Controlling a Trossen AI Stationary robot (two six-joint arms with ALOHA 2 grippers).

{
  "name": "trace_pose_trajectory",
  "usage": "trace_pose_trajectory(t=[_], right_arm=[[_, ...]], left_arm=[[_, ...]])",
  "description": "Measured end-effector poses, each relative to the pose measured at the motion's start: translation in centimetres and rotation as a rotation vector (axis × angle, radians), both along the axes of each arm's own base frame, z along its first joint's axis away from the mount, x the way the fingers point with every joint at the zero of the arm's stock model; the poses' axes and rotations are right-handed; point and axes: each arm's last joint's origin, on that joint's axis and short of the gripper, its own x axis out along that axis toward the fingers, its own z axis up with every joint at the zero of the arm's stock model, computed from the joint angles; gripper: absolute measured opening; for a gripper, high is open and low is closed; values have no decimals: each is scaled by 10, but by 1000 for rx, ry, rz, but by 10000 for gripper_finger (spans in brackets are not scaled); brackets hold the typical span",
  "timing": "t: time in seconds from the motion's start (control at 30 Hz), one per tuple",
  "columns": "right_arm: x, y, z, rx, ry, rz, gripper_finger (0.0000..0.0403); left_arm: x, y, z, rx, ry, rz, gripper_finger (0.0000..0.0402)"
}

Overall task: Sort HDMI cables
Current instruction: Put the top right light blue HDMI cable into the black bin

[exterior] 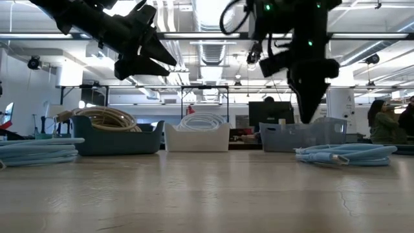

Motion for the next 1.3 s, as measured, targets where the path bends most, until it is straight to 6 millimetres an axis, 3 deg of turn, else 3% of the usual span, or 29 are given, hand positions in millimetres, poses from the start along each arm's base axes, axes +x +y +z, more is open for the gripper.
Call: trace_pose_trajectory(t=[0.27, 0.47, 0.63, 0.77, 1.0, 1.2, 1.3], right_arm=[[-16, 0, -34, 50, 133, -4, 166], [-22, -2, -56, 54, 112, -4, 166], [-24, -5, -64, 33, 88, -9, 159], [-24, -6, -64, 42, 83, -20, 124], [-12, -8, -52, 34, 34, -27, 40], [12, -8, -18, 10, -63, -34, 40], [19, -12, 8, -163, -83, -89, 48]], left_arm=[[0, 0, 0, 0, 0, 0, 204], [0, 0, 0, 0, 0, 0, 204], [0, 0, 0, 0, 0, 0, 204], [0, 0, 0, 1, 0, 0, 204], [0, 0, 0, 1, 0, 0, 204], [0, 0, 0, 1, 0, 0, 204], [0, 0, 0, 1, 0, 0, 204]])
